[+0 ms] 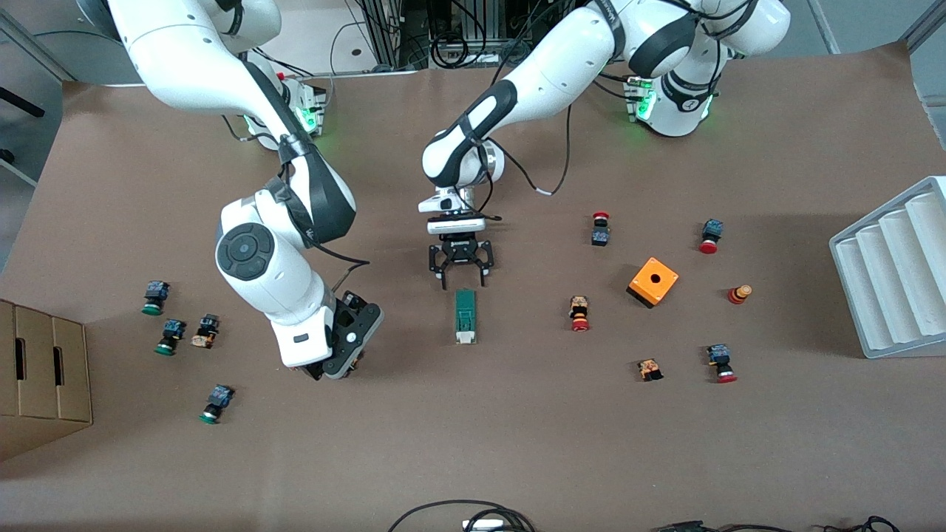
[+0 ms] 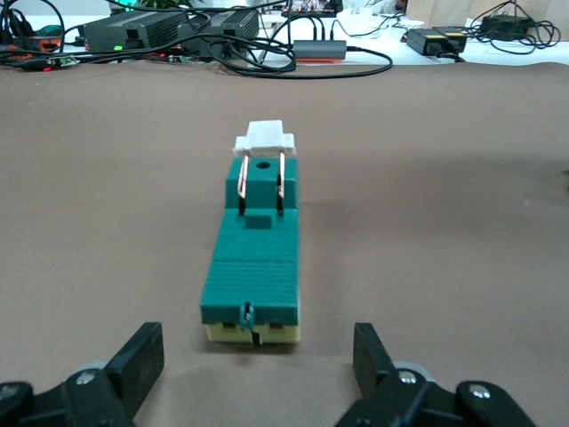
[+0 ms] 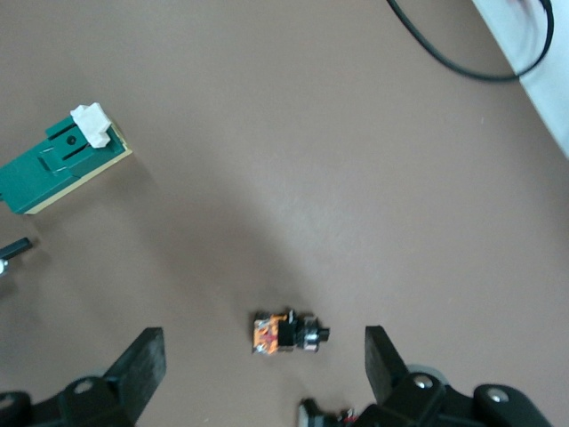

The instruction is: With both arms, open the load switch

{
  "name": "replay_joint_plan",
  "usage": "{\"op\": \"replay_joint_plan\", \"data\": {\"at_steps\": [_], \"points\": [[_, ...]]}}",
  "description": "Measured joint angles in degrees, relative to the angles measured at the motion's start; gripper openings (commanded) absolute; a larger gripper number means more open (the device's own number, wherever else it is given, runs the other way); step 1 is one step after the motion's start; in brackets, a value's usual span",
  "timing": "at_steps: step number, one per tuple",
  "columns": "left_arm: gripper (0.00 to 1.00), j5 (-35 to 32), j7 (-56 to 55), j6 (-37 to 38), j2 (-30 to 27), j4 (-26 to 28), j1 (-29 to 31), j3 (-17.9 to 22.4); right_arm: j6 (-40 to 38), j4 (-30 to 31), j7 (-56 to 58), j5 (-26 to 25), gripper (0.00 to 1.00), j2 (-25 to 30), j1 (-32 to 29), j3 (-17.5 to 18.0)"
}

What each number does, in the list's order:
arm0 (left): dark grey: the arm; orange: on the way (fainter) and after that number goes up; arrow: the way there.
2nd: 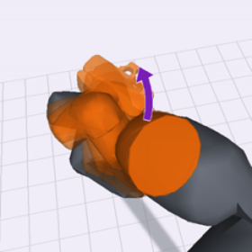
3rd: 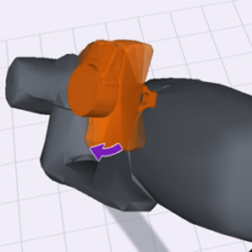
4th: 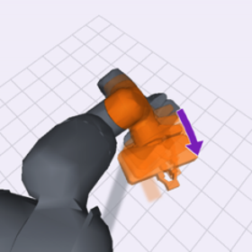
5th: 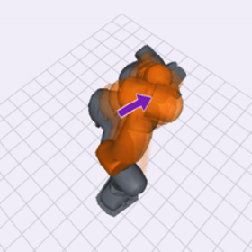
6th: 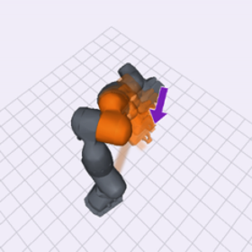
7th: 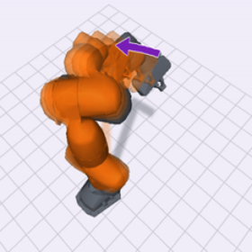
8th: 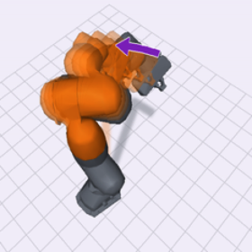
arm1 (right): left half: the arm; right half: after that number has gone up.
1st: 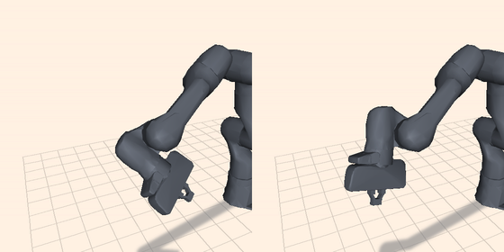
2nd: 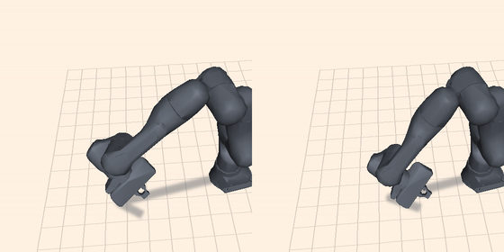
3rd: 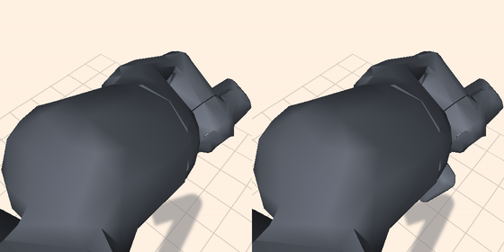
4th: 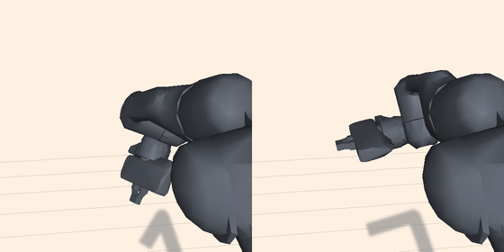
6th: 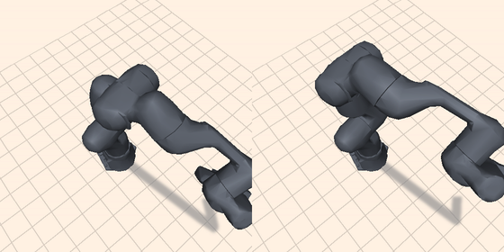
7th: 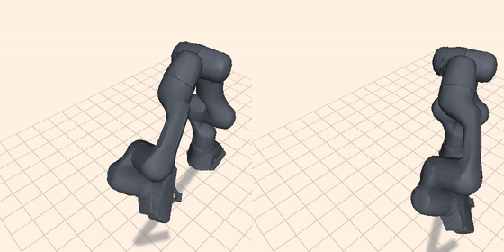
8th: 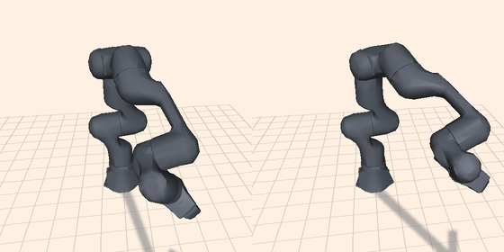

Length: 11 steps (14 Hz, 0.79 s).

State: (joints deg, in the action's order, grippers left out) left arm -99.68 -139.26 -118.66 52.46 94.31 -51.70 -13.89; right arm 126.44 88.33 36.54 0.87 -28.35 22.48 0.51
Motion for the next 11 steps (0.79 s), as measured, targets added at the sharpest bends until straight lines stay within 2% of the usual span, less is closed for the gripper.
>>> {"op": "replay_joint_plan", "data": {"at_steps": [6, 11], "points": [[0.95, -2.73, -0.59, 2.24, 1.43, -0.43, -0.3, 0.04, 1.28, -4.57, 3.42, 0.0, 1.0, -3.23, 3.78, 0.02], [0.95, -2.86, -1.62, 2.91, 1.71, -0.59, -0.56, 0.06, 3.08, -9.94, 5.52, 0.0, 1.0, -9.67, 10.33, -2.02]]}}
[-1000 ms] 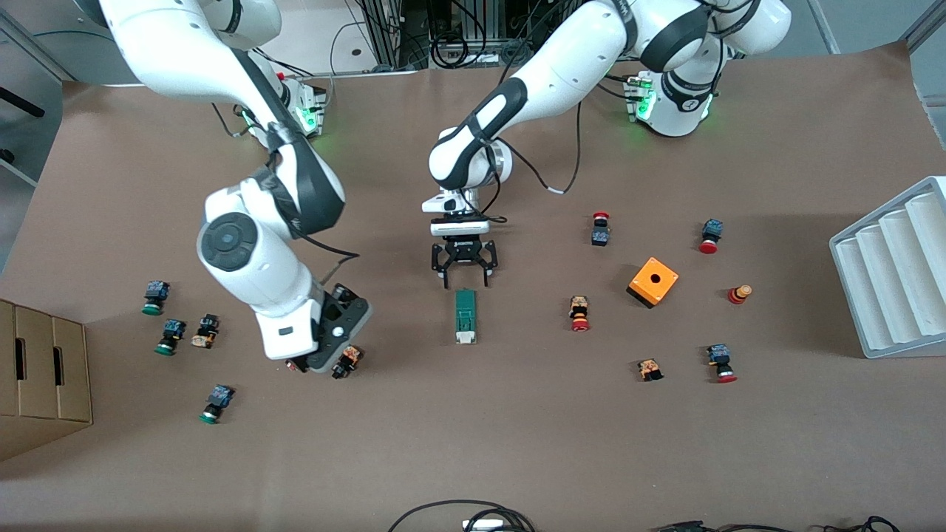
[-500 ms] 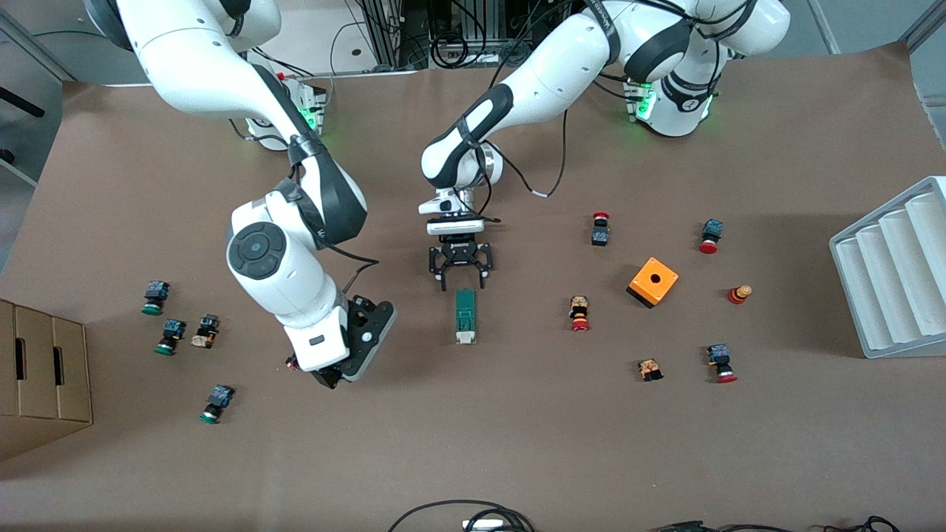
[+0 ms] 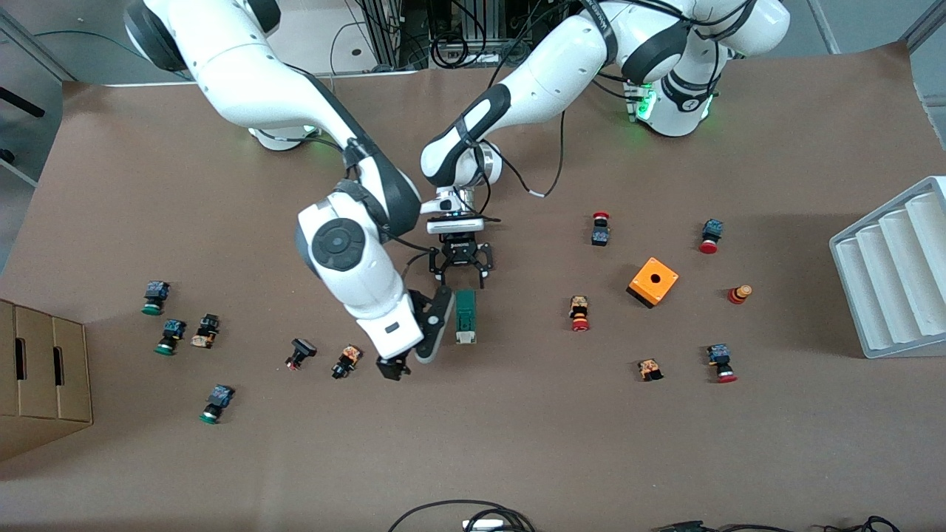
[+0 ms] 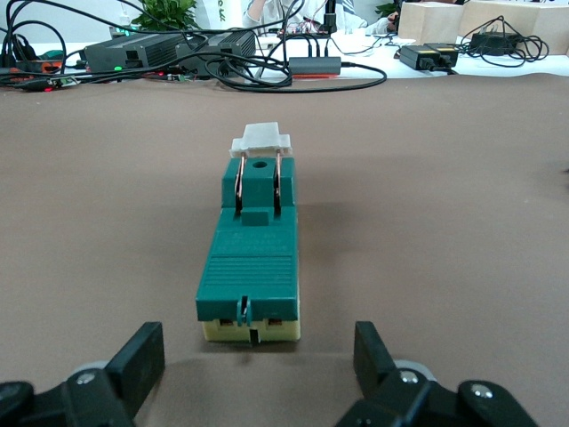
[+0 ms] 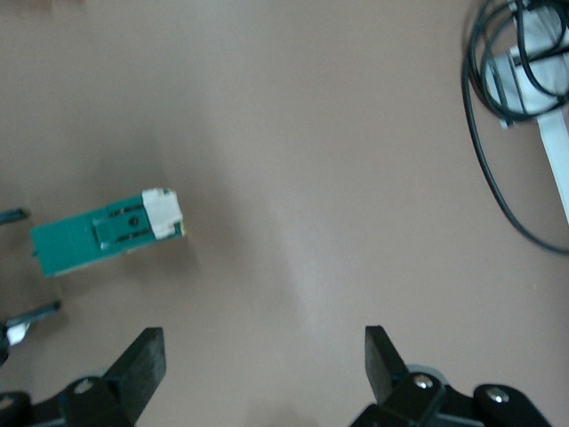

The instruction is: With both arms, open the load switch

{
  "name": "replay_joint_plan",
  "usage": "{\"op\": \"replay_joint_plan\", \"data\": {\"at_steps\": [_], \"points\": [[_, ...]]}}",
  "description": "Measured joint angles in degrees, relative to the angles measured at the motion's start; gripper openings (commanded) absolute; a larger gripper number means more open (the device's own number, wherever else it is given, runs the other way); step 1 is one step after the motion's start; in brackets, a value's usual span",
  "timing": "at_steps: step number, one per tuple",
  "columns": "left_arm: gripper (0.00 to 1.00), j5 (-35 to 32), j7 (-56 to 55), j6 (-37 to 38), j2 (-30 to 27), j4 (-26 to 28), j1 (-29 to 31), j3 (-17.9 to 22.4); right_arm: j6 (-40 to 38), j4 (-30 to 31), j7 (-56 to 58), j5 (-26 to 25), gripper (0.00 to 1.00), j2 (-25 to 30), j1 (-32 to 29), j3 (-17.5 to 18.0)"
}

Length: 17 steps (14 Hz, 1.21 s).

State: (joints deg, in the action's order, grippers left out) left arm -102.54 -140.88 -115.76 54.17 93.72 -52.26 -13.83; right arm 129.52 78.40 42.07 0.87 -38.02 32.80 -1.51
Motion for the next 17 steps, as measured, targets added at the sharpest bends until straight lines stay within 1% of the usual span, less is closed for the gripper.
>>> {"op": "replay_joint_plan", "data": {"at_steps": [4, 9, 11, 15, 17], "points": [[0.95, -0.1, -1.15, 0.37, 0.15, -0.03, -0.11, 0.0, 2.45, -2.21, 0.0, 0.0, 1.0, -3.74, 5.07, -4.38], [0.95, -0.48, -1.29, 0.65, 0.28, -0.03, -0.17, -0.01, 2.56, -2.46, 0.0, 0.22, 0.99, -5.75, 5.69, -5.16], [0.95, -0.53, -1.34, 0.7, 0.29, -0.02, -0.19, -0.01, 3.35, -2.47, 0.02, 2.44, 0.99, -6.62, 5.9, -5.23], [0.95, -0.57, -1.41, 0.72, 0.31, -0.02, -0.19, -0.01, 4.02, -2.49, 0.02, 3.74, 0.99, -7.69, 9.0, -7.91], [0.95, -0.58, -1.45, 0.73, 0.31, -0.02, -0.19, -0.01, 4.02, -2.49, -0.01, 4.35, 0.99, -8.29, 10.11, -8.36]]}}
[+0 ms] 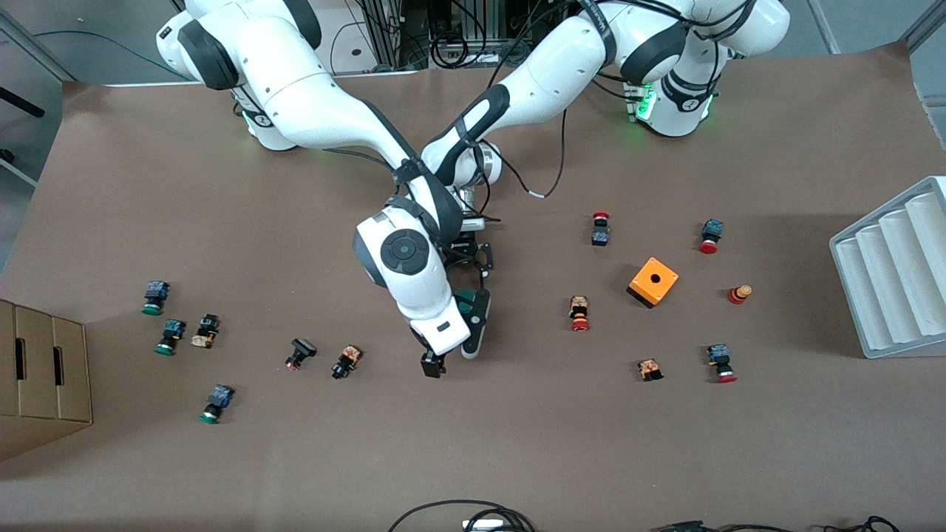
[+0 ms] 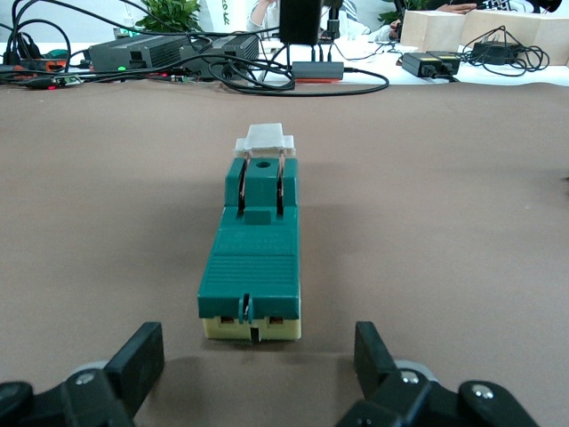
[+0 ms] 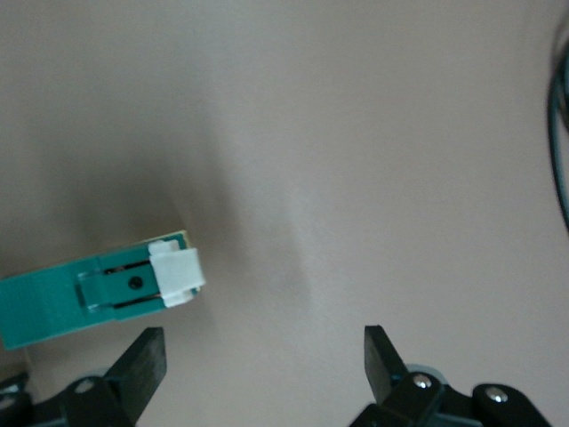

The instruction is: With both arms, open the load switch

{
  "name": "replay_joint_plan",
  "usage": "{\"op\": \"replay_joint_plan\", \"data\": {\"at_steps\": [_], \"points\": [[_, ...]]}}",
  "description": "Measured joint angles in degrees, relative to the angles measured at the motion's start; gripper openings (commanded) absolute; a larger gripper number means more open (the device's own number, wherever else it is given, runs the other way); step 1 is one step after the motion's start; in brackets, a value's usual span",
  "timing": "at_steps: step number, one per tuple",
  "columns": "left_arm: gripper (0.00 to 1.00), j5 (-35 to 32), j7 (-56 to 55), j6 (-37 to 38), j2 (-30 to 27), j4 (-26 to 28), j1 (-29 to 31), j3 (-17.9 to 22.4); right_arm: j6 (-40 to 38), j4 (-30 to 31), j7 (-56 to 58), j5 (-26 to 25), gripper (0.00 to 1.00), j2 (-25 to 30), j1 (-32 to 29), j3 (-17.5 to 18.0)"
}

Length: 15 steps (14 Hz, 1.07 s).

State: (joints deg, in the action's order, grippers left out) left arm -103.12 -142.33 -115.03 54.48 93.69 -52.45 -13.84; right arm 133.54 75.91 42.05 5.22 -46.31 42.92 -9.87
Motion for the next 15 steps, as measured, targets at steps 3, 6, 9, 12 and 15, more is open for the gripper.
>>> {"op": "replay_joint_plan", "data": {"at_steps": [3, 6, 9, 12, 15], "points": [[0.95, -0.01, -0.04, 0.0, 0.0, 0.0, 0.0, 0.0, 0.18, 0.0, 0.01, 1.08, 0.99, -0.83, 0.54, -0.22], [0.96, -0.01, -0.05, 0.01, 0.0, 0.0, 0.0, 0.0, 0.92, 0.0, 0.01, 1.14, 0.99, -1.47, 1.1, -0.45], [0.96, -0.01, -0.07, 0.02, 0.01, 0.0, 0.0, 0.01, 1.48, 0.0, -0.02, 1.4, 0.99, -2.09, 2.3, -0.93], [0.96, -0.01, -0.1, 0.02, 0.01, 0.0, 0.0, 0.01, 2.33, 0.0, 0.02, 5.31, 0.98, -3.1, 3.5, -2.25], [0.96, -0.01, -0.1, 0.02, 0.01, 0.0, 0.0, 0.01, 2.74, 0.0, 0.03, 6.35, 0.98, -3.98, 4.23, -3.71]]}}
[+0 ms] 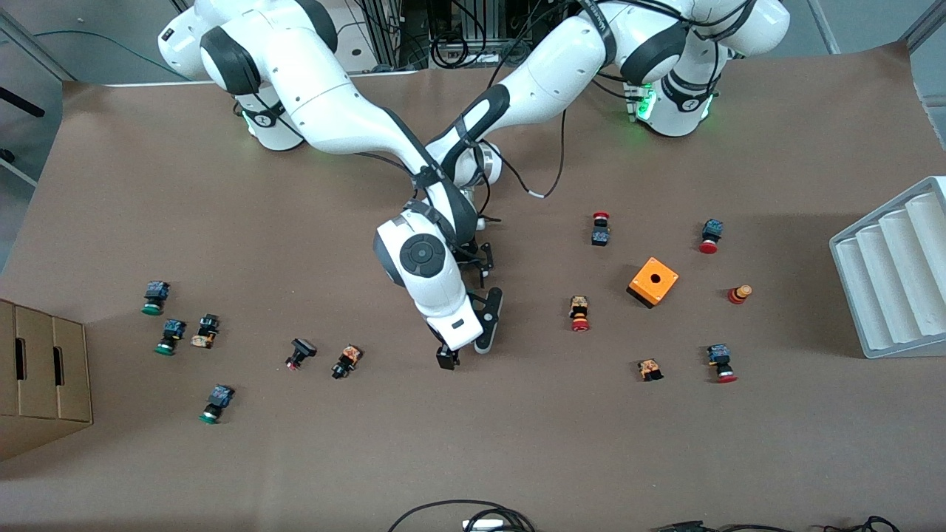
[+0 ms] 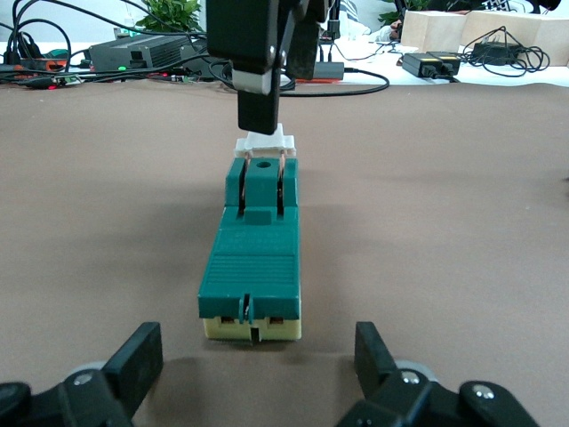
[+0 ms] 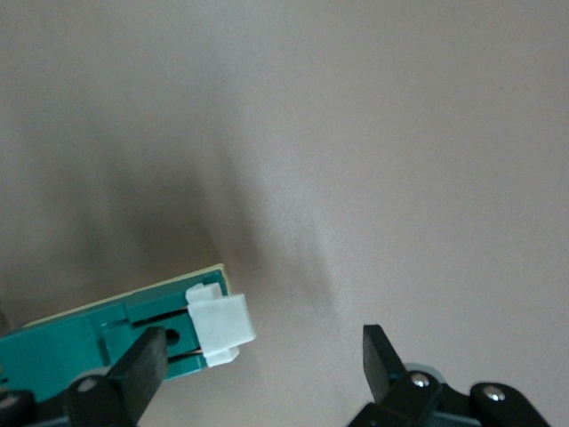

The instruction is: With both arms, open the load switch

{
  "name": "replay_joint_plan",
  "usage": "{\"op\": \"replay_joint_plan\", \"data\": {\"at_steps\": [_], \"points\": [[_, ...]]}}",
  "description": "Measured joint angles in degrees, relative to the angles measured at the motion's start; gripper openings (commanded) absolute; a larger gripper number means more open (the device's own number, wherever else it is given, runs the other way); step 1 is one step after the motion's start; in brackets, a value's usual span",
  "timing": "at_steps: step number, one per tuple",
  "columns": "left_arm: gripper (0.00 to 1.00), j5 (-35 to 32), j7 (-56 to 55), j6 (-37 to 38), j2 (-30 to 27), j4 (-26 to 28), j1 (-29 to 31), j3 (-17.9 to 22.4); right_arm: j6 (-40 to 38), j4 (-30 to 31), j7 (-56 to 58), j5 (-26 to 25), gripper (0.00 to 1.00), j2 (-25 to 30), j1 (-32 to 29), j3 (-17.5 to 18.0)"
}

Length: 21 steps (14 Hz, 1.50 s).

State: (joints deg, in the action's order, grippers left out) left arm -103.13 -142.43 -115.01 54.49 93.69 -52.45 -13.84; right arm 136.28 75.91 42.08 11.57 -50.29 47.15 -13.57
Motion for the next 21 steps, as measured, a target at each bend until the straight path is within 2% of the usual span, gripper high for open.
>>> {"op": "replay_joint_plan", "data": {"at_steps": [13, 19, 21], "points": [[0.94, -0.26, -0.15, 0.34, 0.11, 0.01, -0.17, 0.01, 0.13, 0.0, 1.13, 0.0, 0.98, -0.39, 0.95, -0.15], [0.94, -2.56, -2.64, 3.22, 1.18, -0.02, -0.93, 0.02, 0.13, 0.06, 1.13, 0.0, 0.97, -1.02, 0.95, -0.28], [0.9, -2.61, -2.71, 3.33, 1.24, -0.05, -0.98, 0.04, 0.13, 0.08, 1.12, 0.0, 0.96, -1.19, 0.95, -0.28]]}}
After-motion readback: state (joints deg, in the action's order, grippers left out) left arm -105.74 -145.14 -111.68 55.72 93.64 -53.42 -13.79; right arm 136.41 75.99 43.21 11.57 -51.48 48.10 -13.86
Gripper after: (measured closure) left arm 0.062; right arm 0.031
